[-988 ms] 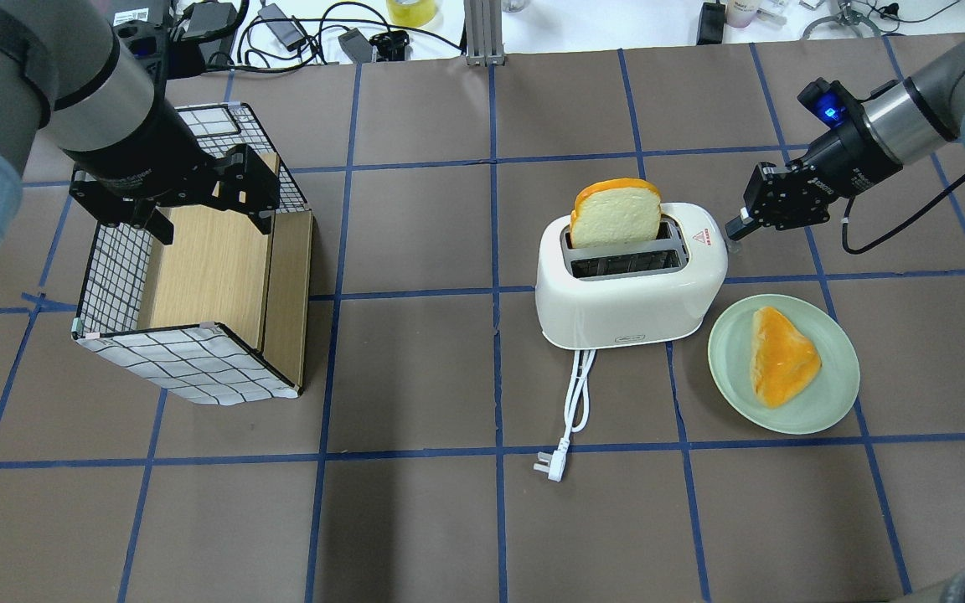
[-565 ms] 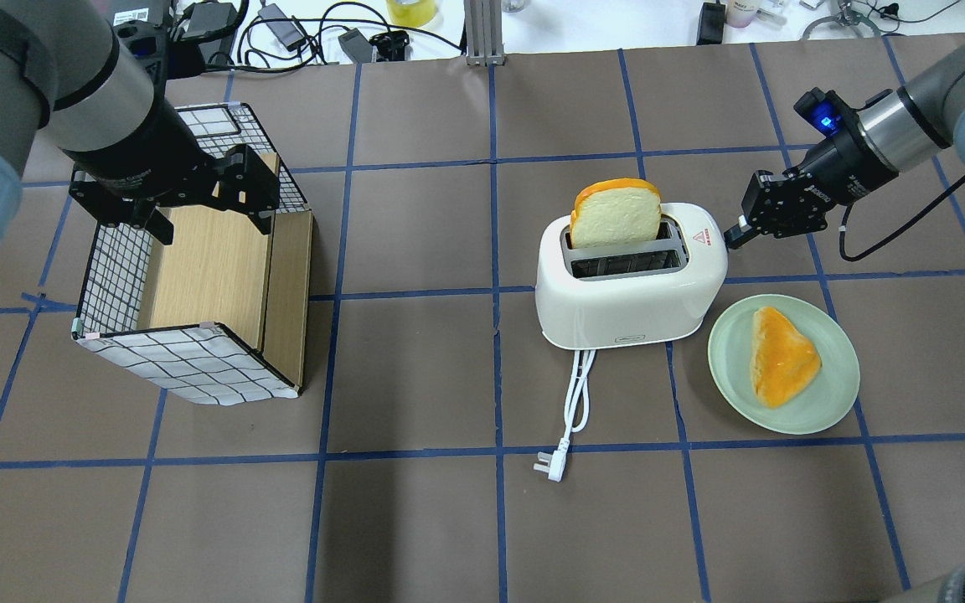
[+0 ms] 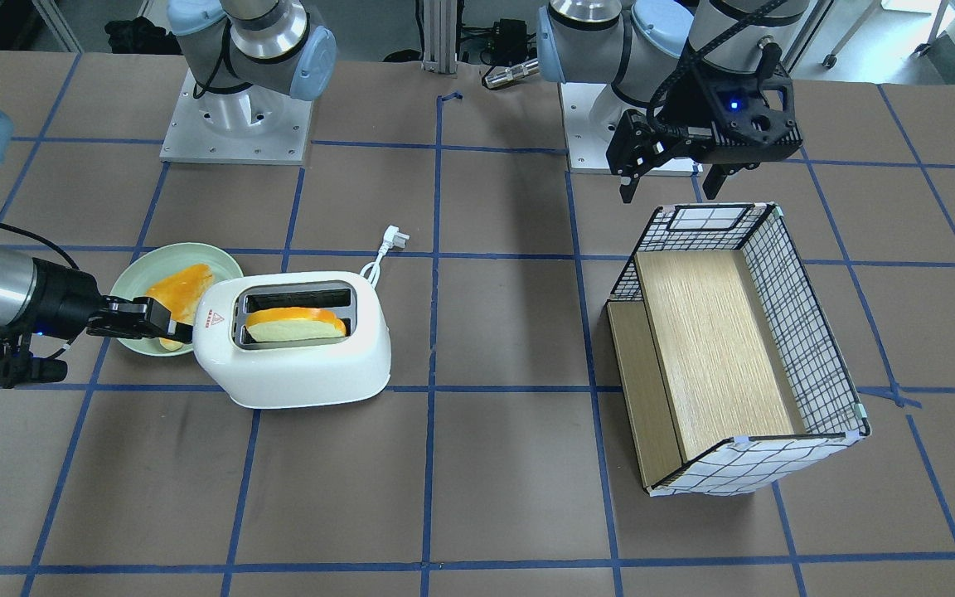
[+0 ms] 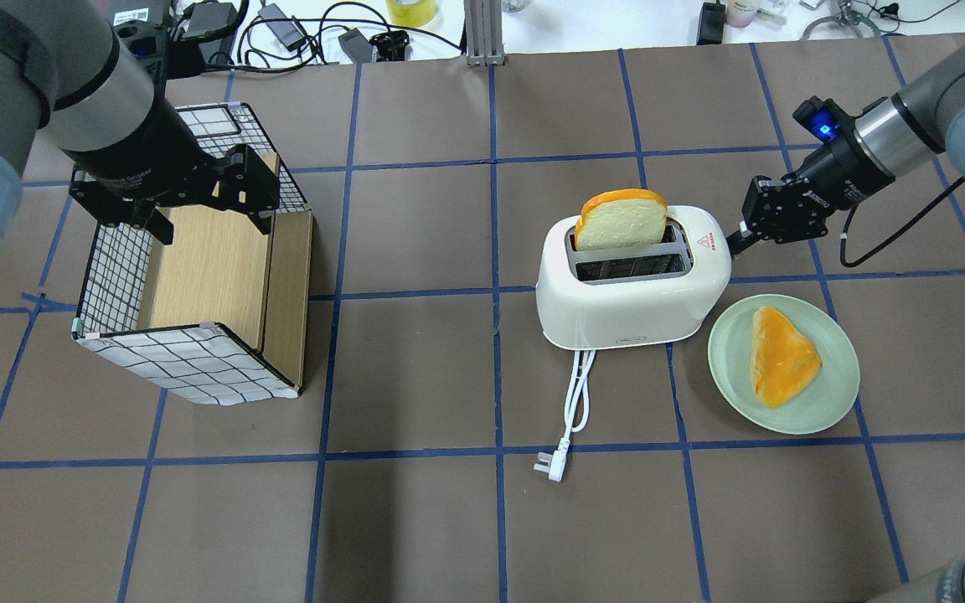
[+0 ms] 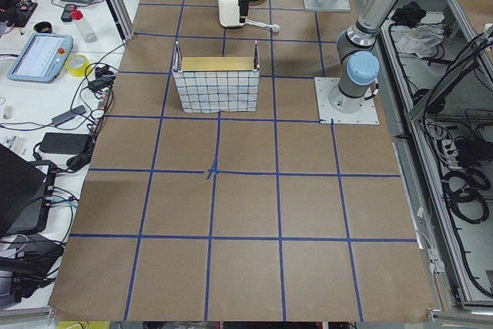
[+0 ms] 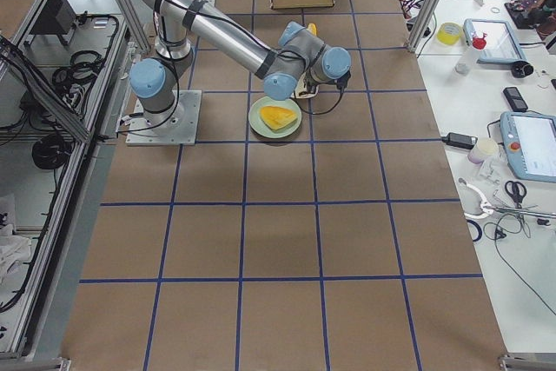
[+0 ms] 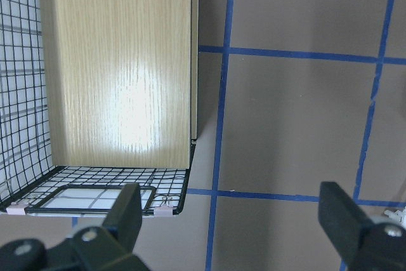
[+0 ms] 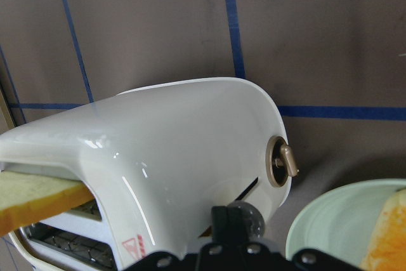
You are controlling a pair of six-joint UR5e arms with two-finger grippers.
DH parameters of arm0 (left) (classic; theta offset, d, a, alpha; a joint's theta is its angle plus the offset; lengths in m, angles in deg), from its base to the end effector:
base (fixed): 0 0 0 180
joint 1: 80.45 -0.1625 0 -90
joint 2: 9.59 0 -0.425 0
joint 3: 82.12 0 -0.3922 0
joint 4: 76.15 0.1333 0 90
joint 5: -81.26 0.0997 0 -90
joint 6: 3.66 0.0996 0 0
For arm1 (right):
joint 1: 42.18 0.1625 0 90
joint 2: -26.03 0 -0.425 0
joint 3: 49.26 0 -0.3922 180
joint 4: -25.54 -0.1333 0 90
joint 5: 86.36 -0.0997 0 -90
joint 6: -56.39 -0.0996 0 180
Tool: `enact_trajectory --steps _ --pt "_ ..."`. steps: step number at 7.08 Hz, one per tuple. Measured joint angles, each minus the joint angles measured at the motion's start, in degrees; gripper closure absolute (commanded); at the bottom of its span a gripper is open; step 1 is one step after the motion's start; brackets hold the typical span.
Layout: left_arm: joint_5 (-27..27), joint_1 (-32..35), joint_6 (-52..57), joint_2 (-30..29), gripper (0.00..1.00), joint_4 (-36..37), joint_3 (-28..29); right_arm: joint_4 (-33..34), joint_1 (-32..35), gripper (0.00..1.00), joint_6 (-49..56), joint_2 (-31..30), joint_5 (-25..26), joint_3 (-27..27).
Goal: Press toaster with right arm
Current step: 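Press the toaster lever down with the right gripper, then release the lever and lift the right gripper off the toaster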
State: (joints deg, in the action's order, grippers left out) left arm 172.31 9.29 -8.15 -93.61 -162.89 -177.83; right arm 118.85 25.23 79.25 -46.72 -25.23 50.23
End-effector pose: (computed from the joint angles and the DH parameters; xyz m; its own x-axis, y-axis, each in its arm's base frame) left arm -0.1294 -0.4542 0.4938 -0.9964 -0.0838 -0.0134 -0.0828 0.9946 -0.0628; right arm -0.0373 -0.5619 0.2722 -0.8140 0.1442 -0.5627 0.0393 0.9802 0.1943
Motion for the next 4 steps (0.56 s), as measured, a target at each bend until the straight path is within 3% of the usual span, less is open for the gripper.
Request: enact_trajectory --steps 4 --pt "0.0 0.0 0.0 0.0 0.00 0.0 0.0 1.1 0.0 1.00 -0.9 1.5 2.5 0.0"
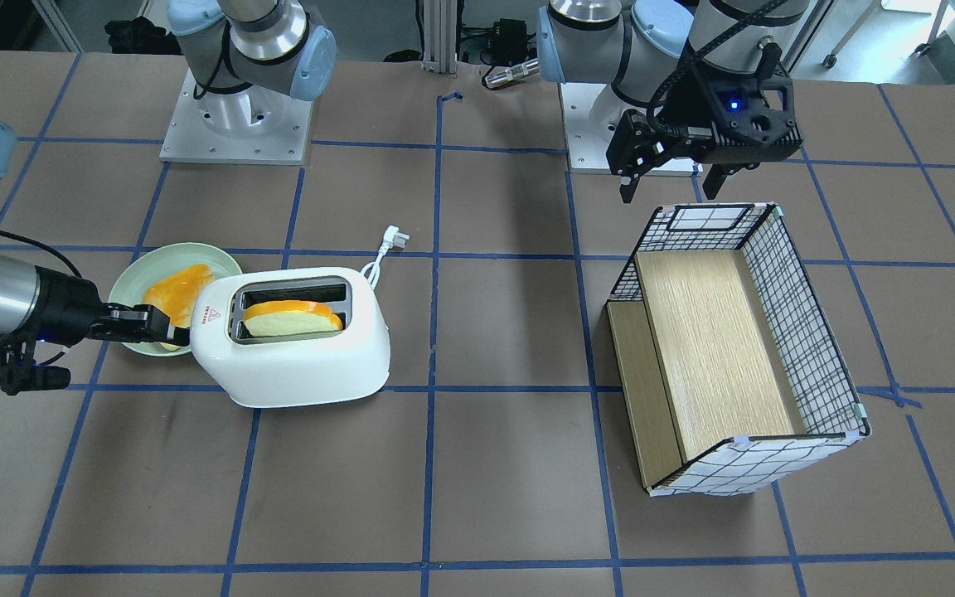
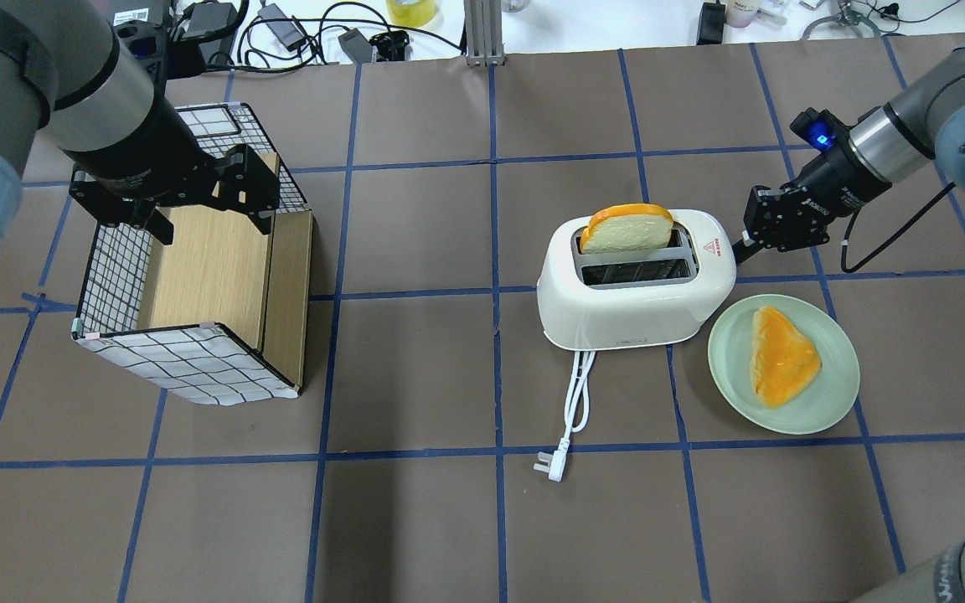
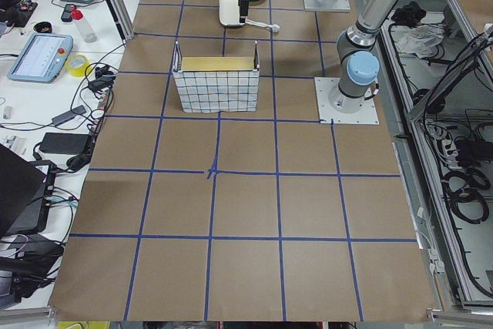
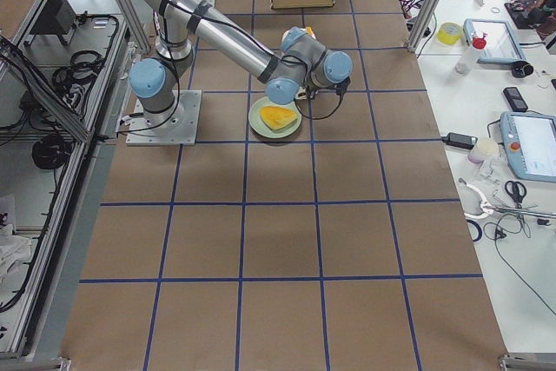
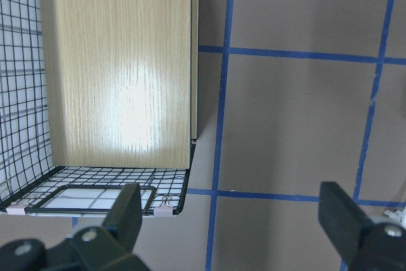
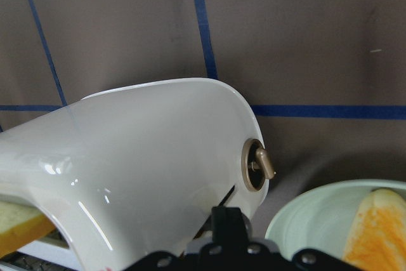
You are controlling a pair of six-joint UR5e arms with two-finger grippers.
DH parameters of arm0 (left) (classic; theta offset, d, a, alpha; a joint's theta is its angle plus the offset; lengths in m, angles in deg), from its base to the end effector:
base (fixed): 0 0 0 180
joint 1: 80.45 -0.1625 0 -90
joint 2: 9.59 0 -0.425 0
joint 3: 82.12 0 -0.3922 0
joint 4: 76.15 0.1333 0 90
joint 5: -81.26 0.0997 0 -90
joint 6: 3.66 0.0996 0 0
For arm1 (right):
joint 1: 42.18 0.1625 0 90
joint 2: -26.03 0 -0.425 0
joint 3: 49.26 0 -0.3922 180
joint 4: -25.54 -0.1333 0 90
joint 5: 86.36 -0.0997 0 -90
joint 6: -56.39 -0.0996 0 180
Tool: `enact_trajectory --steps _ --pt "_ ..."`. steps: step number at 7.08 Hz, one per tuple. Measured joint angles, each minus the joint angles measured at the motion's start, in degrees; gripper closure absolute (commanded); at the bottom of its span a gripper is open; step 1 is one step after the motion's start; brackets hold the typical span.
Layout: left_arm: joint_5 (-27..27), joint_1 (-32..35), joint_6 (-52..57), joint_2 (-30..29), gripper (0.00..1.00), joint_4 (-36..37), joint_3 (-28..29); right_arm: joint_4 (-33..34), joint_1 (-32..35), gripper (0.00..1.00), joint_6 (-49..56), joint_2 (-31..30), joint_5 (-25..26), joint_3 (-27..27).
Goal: Press toaster with right arm
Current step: 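Release the lever and lift the right gripper off the toaster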
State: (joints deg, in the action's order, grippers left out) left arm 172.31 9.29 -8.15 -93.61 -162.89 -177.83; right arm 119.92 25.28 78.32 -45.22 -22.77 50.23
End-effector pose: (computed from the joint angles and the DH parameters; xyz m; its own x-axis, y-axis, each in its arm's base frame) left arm -0.1294 -0.4542 0.4938 -0.9964 -0.0838 -0.0134 -0.0828 0.9946 -0.0628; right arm -0.0419 -0.5643 0.2575 -0.8343 0.1572 -0.5284 0.0420 0.9738 0.2233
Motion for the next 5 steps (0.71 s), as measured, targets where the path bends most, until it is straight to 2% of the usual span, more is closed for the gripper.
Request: enact_trajectory --steps 5 --pt "0.0 0.0 0.0 0.0 0.00 0.0 0.0 0.7 0.0 1.00 -1.1 0.8 3.7 0.2"
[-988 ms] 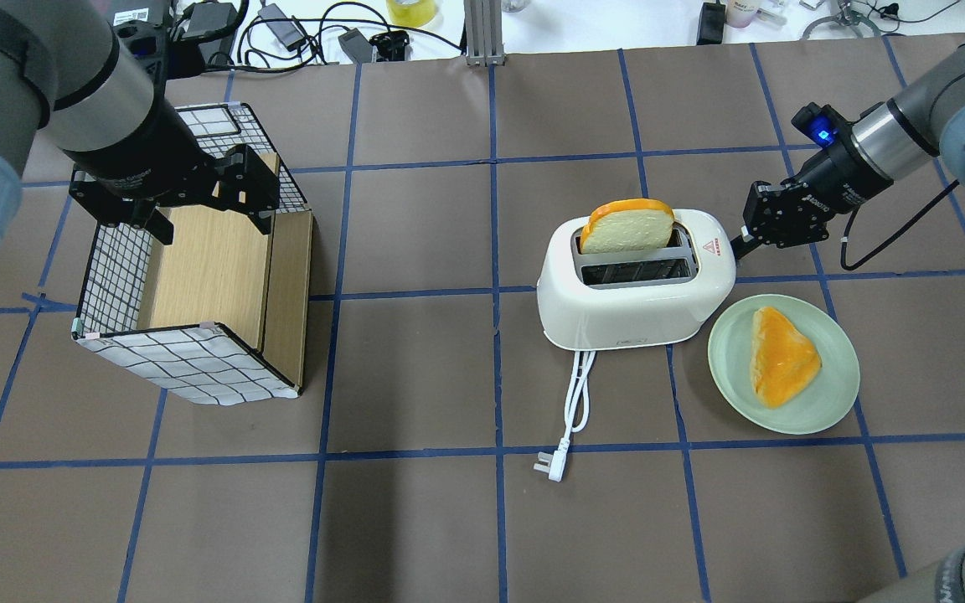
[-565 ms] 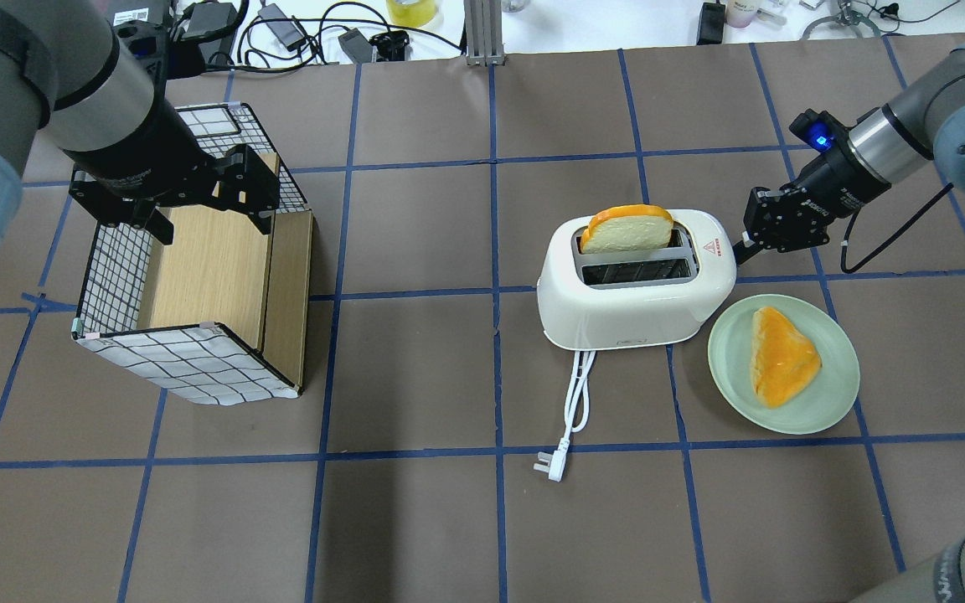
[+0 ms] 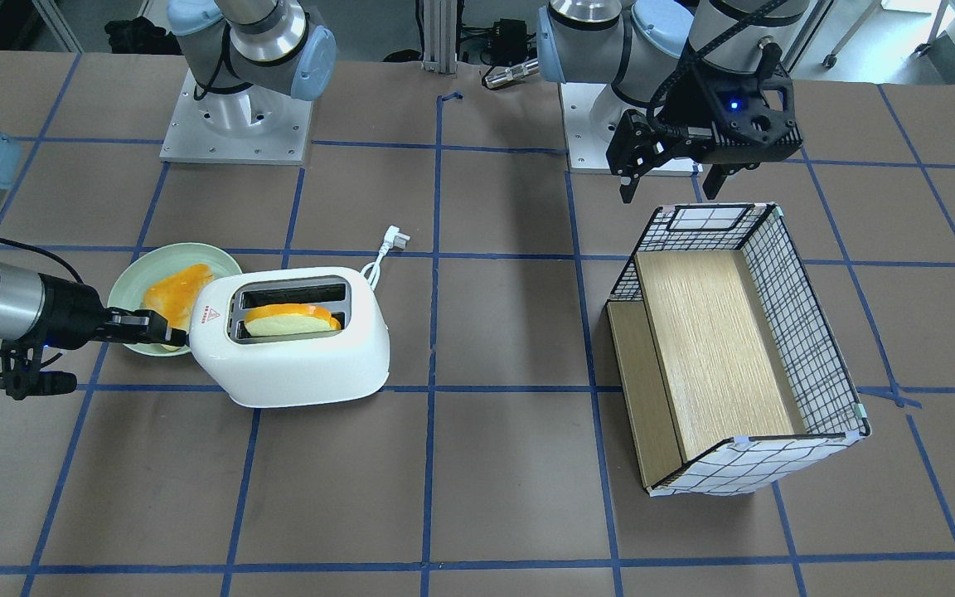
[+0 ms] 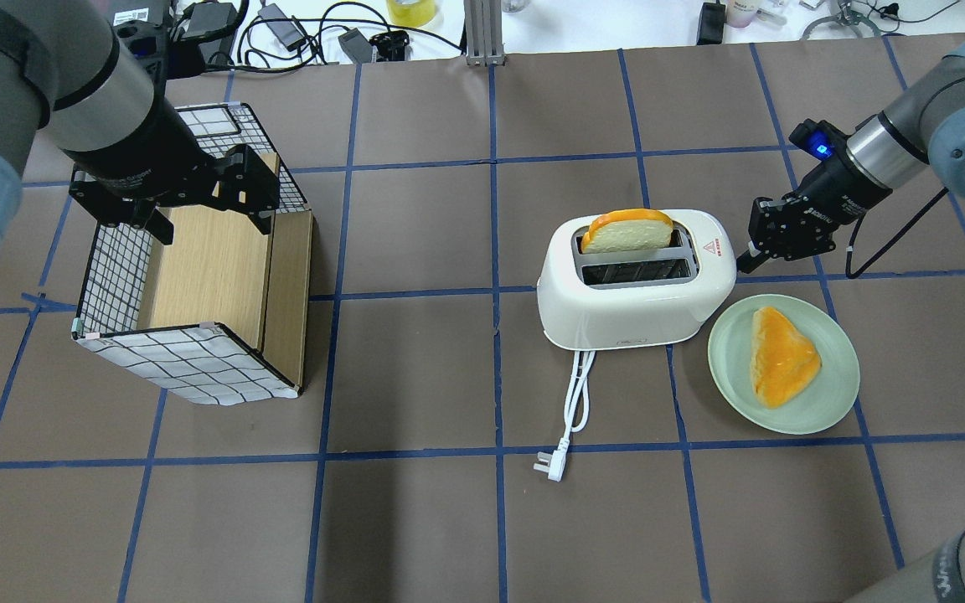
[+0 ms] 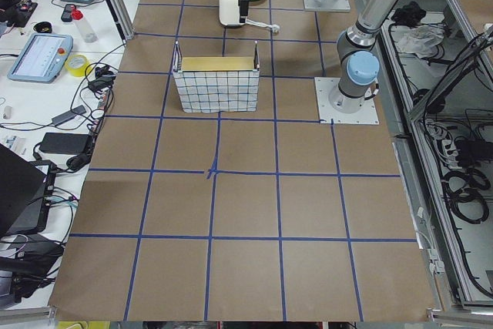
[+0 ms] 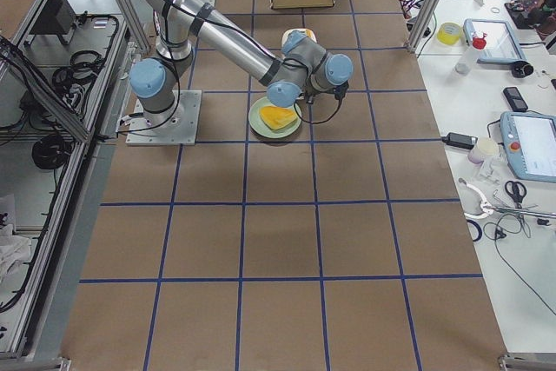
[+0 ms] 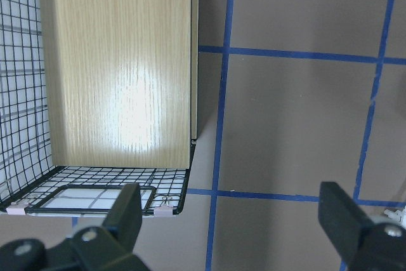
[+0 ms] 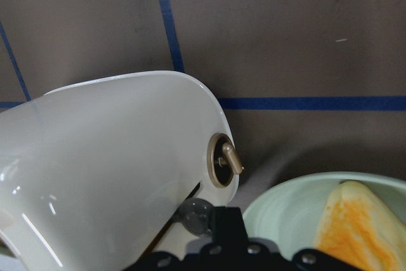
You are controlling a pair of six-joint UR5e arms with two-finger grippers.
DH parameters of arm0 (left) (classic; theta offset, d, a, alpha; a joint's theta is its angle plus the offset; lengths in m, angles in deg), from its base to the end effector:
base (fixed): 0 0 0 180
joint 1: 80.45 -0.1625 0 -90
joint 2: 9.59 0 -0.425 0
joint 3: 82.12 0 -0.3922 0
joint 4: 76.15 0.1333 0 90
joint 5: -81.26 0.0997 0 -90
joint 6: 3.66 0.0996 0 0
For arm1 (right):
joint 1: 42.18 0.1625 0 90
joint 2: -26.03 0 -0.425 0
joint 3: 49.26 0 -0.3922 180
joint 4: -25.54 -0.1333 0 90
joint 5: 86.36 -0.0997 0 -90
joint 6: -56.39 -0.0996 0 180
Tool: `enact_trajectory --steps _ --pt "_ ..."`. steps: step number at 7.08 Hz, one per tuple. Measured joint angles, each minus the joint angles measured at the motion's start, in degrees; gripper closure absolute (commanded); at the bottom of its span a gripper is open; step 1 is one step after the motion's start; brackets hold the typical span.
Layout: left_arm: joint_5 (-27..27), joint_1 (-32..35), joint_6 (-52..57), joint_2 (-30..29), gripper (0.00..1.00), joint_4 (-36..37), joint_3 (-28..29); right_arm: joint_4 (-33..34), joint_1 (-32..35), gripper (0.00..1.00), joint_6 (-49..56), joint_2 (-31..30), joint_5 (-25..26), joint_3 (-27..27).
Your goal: Press toaster with right arm
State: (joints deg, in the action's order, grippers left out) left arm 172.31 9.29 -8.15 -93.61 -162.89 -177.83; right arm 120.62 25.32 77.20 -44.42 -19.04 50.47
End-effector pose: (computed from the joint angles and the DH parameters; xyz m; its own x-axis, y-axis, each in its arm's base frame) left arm -0.1294 -0.4542 0.4938 -0.9964 -0.0838 -0.0134 -0.0828 0.9946 -0.0628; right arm -0.0471 -0.5624 0.2465 -0.8643 0.1672 -0.4744 0.0449 0.9650 0.2582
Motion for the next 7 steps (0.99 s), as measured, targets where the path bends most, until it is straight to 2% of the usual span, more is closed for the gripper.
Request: enact_trajectory --steps 5,7 --pt "0.0 0.0 0.0 0.0 0.00 0.0 0.0 -0.1 0.3 1.00 -3.7 -1.5 2.6 -0.9" --pt "0.0 0.0 0.0 0.0 0.00 0.0 0.0 -0.7 0.6 0.88 -5.8 -5.7 8.0 -2.9"
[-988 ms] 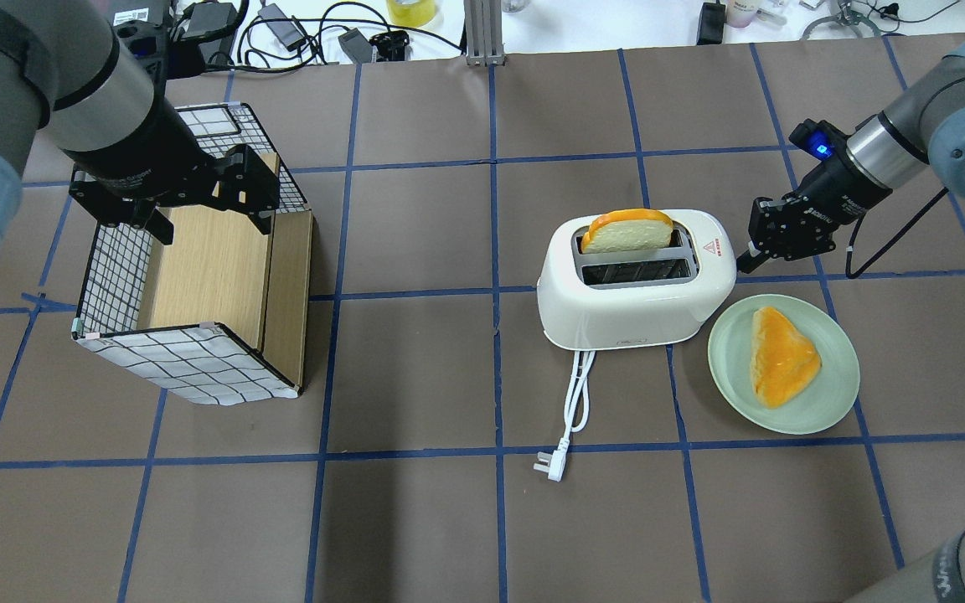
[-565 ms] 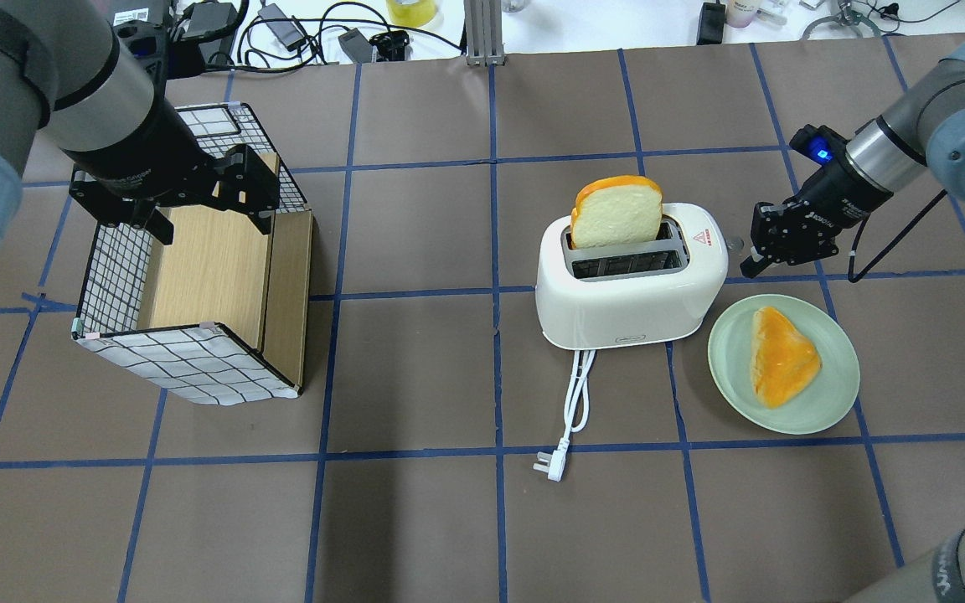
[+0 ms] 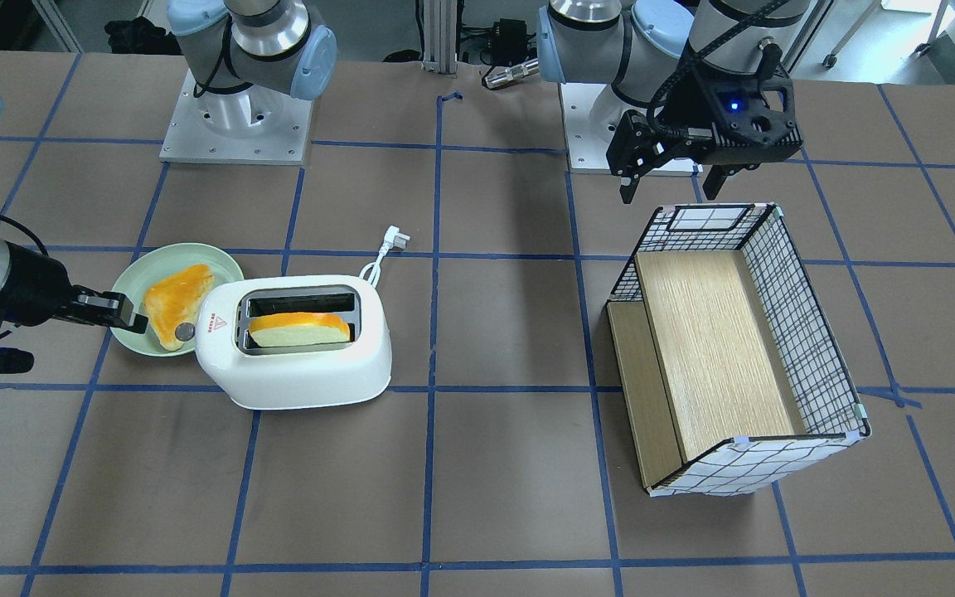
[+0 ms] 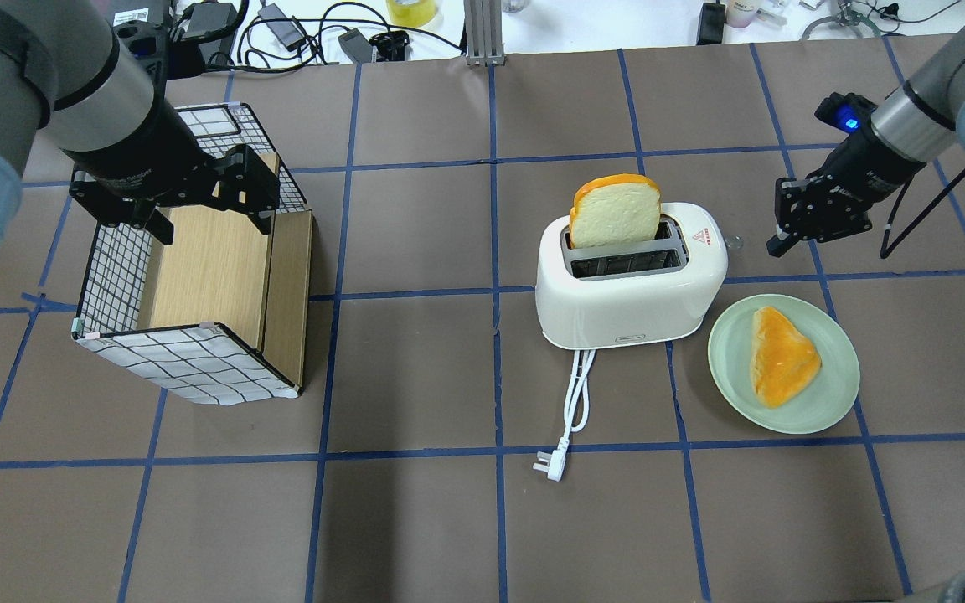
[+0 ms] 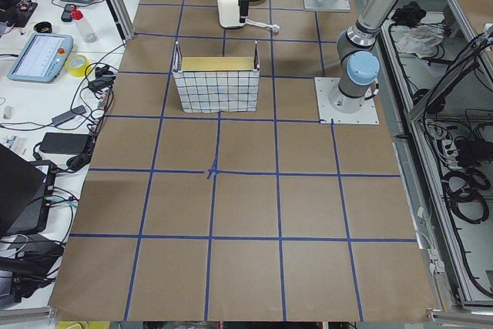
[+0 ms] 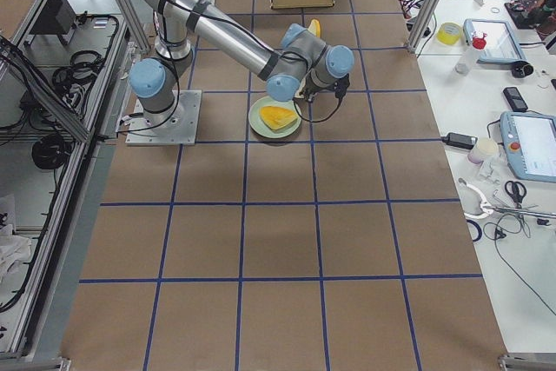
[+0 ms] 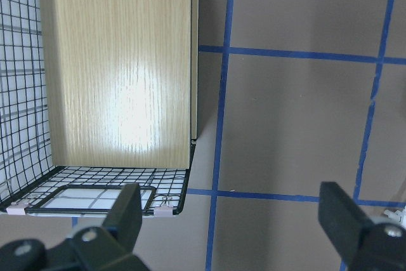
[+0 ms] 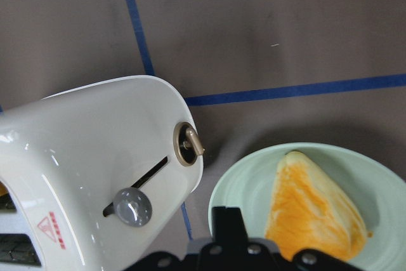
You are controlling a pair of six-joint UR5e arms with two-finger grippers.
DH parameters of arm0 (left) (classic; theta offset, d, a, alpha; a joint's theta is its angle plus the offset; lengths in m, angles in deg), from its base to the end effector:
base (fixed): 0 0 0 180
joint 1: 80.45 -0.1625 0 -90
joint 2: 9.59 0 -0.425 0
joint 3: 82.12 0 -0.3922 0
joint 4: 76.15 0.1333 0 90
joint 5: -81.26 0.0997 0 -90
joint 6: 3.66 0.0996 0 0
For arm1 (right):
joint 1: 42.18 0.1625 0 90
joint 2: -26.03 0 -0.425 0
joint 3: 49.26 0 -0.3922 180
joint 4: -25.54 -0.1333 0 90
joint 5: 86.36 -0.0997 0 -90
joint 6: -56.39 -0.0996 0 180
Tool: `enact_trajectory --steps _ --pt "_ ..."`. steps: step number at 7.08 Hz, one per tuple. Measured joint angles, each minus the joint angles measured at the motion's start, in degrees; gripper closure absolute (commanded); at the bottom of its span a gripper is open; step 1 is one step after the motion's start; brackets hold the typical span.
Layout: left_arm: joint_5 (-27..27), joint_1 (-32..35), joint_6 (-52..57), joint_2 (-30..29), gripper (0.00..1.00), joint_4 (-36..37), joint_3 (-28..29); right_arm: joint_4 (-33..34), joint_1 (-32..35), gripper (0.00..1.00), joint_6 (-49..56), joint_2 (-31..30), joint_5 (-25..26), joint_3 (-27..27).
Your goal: Press toaster with right arm
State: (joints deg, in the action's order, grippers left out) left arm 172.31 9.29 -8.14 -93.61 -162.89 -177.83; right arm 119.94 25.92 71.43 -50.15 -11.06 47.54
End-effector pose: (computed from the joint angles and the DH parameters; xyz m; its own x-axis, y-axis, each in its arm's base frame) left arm -0.1294 -0.4542 0.4938 -0.9964 -0.0836 -0.0134 -0.0826 0.9946 -0.0628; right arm -0.0533 -0.5578 0.3167 -0.9341 0.1808 -0.3078 0.1198 0.9711 0.2065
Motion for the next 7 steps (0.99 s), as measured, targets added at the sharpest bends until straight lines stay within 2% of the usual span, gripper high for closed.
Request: enact_trajectory --steps 4,6,7 --pt "0.0 0.0 0.0 0.0 0.00 0.0 0.0 -0.4 0.2 0.54 -0.4 -9.1 8.5 -2.4" --pt "0.0 0.0 0.0 0.0 0.00 0.0 0.0 -0.7 0.3 0.18 -0.4 -13.0 10.3 -2.9" --pt "0.0 0.0 0.0 0.0 0.00 0.0 0.0 -0.7 0.4 0.08 -0.4 -13.9 10.7 -3.4"
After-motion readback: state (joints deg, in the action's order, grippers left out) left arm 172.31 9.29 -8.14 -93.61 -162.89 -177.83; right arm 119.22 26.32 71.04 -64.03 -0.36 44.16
